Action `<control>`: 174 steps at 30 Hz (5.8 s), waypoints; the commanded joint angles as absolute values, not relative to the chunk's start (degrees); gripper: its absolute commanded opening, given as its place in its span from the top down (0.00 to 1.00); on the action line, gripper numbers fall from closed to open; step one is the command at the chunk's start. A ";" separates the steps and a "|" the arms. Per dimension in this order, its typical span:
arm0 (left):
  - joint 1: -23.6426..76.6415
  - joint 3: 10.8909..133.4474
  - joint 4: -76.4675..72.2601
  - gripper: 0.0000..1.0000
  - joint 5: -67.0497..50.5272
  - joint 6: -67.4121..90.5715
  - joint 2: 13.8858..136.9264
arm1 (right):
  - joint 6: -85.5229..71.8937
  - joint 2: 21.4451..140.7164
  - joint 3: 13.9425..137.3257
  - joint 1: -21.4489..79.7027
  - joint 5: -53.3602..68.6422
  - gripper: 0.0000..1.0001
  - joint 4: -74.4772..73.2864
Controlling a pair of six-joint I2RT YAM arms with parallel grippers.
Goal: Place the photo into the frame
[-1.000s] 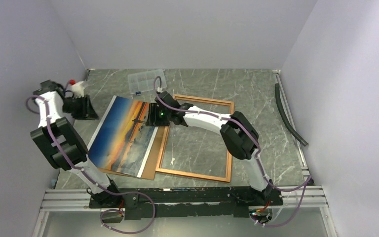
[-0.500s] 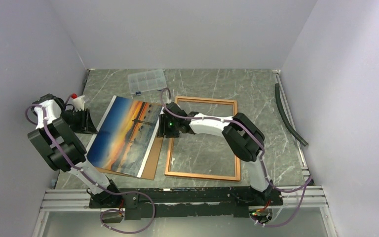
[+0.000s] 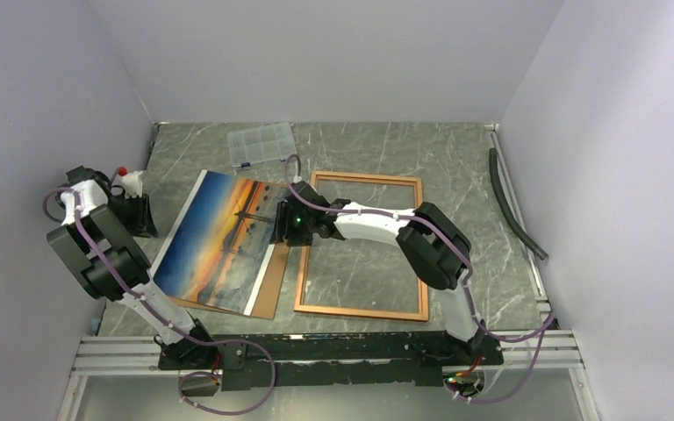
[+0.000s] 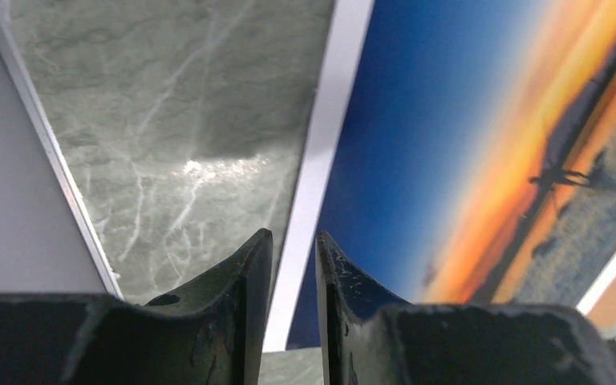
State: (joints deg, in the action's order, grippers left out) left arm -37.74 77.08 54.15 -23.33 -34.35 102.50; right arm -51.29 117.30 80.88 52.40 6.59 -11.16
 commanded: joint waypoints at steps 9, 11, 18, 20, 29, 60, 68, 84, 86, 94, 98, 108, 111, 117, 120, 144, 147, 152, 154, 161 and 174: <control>-37.51 69.11 43.53 0.71 -19.75 -31.77 104.60 | -58.68 122.61 84.37 53.09 13.02 0.44 -5.27; -37.09 67.43 42.89 0.72 -19.67 -32.01 104.43 | -59.77 122.85 83.57 53.17 13.26 0.44 -4.60; -35.18 62.08 41.10 0.78 -18.81 -32.42 104.03 | -62.21 123.04 82.41 53.09 12.09 0.44 -3.88; -34.88 61.12 41.14 0.80 -19.23 -32.48 103.90 | -62.61 123.32 82.64 53.23 12.04 0.44 -3.87; -34.63 60.55 46.67 0.85 -24.59 -33.28 102.26 | -65.22 121.95 78.62 53.42 13.62 0.41 2.21; -36.76 60.74 48.67 0.93 -25.38 -36.60 103.86 | -56.96 112.37 78.61 53.03 11.53 0.26 -4.83; -38.11 62.86 49.17 0.94 -25.82 -36.61 104.73 | -56.52 112.26 73.59 53.52 10.51 0.25 -10.81; -39.84 72.96 56.60 0.76 -31.15 -35.24 102.78 | -54.02 113.51 75.66 53.48 3.79 0.22 -18.45; -40.15 73.36 55.67 0.70 -30.91 -34.84 102.70 | -54.94 113.61 75.27 53.52 4.47 0.22 -16.57; -38.51 69.77 46.01 0.70 -25.53 -29.75 107.96 | -58.39 114.05 73.86 53.36 5.66 0.22 -8.71; -36.00 67.03 43.07 0.71 -23.65 -28.96 107.90 | -60.11 115.09 73.58 53.40 6.12 0.22 -7.01; -32.97 62.70 41.50 0.76 -21.87 -28.15 107.13 | -62.50 117.32 73.36 53.13 8.01 0.22 -3.61; -31.98 61.32 41.41 0.78 -21.94 -27.79 107.04 | -63.71 117.30 72.07 52.82 8.85 0.22 -1.65; -29.48 59.63 41.31 0.81 -21.23 -27.12 105.57 | -68.10 116.23 65.89 51.98 11.77 0.22 7.18; -28.14 59.42 41.60 0.82 -20.65 -26.85 104.61 | -70.45 115.79 63.11 51.45 13.97 0.22 12.62; -19.86 56.19 40.59 0.91 -15.12 -28.07 104.51 | -73.48 111.18 60.15 50.52 16.62 0.25 19.32; -19.76 56.36 40.83 0.92 -14.98 -28.24 104.30 | -73.41 111.95 60.69 50.69 16.02 0.25 18.62; -19.64 55.54 39.39 0.93 -13.53 -27.78 102.37 | -68.12 112.32 66.48 51.95 10.95 0.25 6.89; -19.65 55.48 39.27 0.93 -13.09 -27.85 100.38 | -64.02 112.03 71.24 53.51 4.52 0.24 -3.20; -23.41 64.00 48.27 0.86 -20.61 -27.16 98.48 | -63.07 111.45 72.16 54.50 0.86 0.22 -8.18; -27.75 64.82 44.40 0.65 -17.84 -28.79 96.30 | -62.65 114.14 74.51 54.50 1.29 0.18 -11.88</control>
